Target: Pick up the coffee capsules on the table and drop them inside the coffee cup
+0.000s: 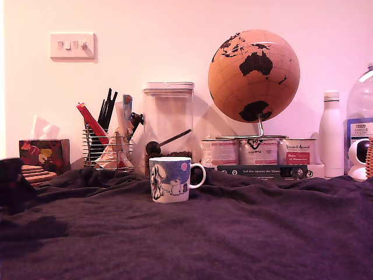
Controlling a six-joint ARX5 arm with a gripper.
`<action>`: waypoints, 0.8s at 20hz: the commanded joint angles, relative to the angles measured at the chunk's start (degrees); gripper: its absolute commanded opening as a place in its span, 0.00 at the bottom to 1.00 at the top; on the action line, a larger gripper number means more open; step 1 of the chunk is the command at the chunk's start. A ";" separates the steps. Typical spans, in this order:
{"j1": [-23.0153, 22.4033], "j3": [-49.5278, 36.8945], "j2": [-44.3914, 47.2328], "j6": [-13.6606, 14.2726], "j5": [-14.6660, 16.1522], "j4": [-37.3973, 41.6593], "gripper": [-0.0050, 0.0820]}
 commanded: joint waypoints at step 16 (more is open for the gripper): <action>0.92 8.83 10.69 1.42 0.00 -1.07 0.64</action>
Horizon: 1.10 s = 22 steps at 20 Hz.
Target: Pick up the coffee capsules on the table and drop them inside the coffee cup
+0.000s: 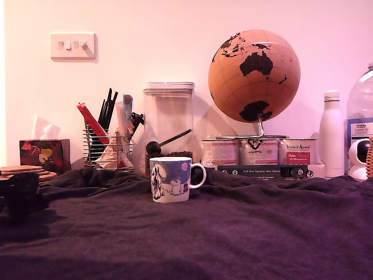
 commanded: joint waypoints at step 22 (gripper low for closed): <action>0.17 -0.04 -3.76 1.57 6.43 1.01 0.32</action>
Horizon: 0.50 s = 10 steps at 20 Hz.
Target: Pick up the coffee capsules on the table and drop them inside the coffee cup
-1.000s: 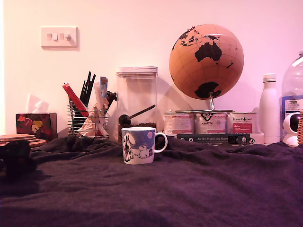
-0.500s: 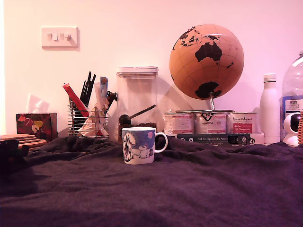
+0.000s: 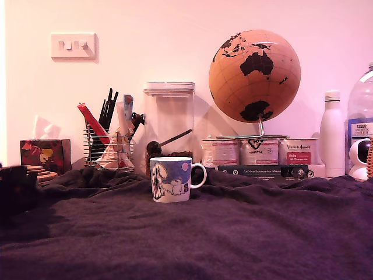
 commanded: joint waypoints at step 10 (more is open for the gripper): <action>0.07 -0.09 -9.31 4.00 -0.20 -7.41 0.33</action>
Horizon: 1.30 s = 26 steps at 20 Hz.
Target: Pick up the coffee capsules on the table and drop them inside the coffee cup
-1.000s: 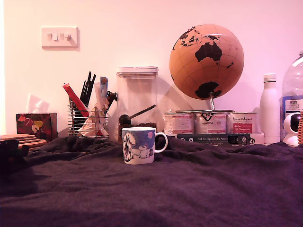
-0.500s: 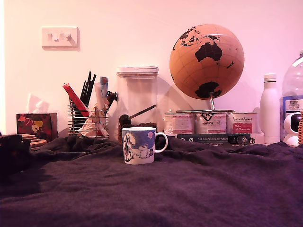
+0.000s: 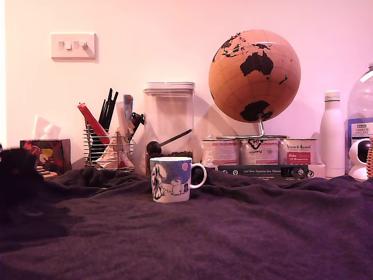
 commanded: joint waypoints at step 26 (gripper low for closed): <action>-0.09 -0.09 -13.11 -0.22 12.63 -9.05 0.24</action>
